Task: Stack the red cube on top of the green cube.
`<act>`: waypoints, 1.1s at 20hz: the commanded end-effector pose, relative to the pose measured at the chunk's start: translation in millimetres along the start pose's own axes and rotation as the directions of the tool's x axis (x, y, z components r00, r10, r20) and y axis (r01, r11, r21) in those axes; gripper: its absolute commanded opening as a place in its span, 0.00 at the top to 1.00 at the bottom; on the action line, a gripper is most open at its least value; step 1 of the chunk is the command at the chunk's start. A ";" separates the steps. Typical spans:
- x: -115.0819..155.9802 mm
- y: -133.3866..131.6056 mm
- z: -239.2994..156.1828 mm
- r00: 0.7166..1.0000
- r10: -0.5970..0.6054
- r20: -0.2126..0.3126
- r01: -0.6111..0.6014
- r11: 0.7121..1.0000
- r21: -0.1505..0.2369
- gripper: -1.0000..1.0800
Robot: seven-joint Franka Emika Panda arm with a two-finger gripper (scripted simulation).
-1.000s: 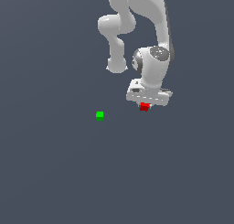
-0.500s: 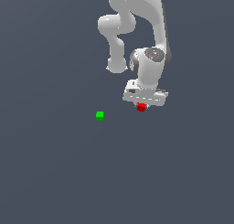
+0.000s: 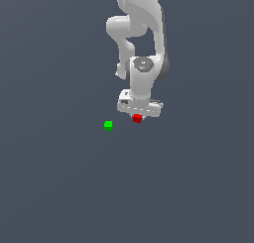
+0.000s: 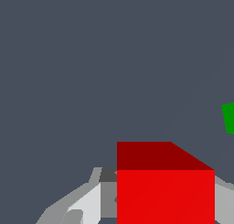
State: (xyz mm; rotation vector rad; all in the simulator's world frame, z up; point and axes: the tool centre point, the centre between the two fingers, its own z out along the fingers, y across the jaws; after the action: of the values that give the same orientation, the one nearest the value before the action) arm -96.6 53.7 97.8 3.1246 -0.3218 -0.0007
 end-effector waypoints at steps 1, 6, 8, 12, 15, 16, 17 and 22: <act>4.9 27.8 6.6 1.000 0.001 -0.001 -0.001 1.000 0.000 1.00; 15.2 81.0 20.1 1.000 0.001 -0.001 -0.001 1.000 -0.001 1.00; 18.8 98.0 24.4 1.000 0.001 -0.001 -0.001 1.000 -0.001 1.00; 24.9 124.8 31.3 1.000 0.001 -0.001 -0.001 1.000 -0.001 1.00; 28.4 138.5 34.9 1.000 0.001 -0.001 -0.001 1.000 0.000 1.00; 29.3 141.9 35.8 1.000 0.001 -0.001 -0.001 1.000 0.000 1.00; 30.1 144.6 36.5 1.000 0.001 -0.001 -0.001 1.000 0.000 1.00; 31.5 149.6 37.9 1.000 0.000 0.000 0.000 1.000 0.000 0.04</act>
State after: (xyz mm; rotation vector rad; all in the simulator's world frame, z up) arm -96.5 -98.3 60.3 3.1246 -0.3239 -0.0004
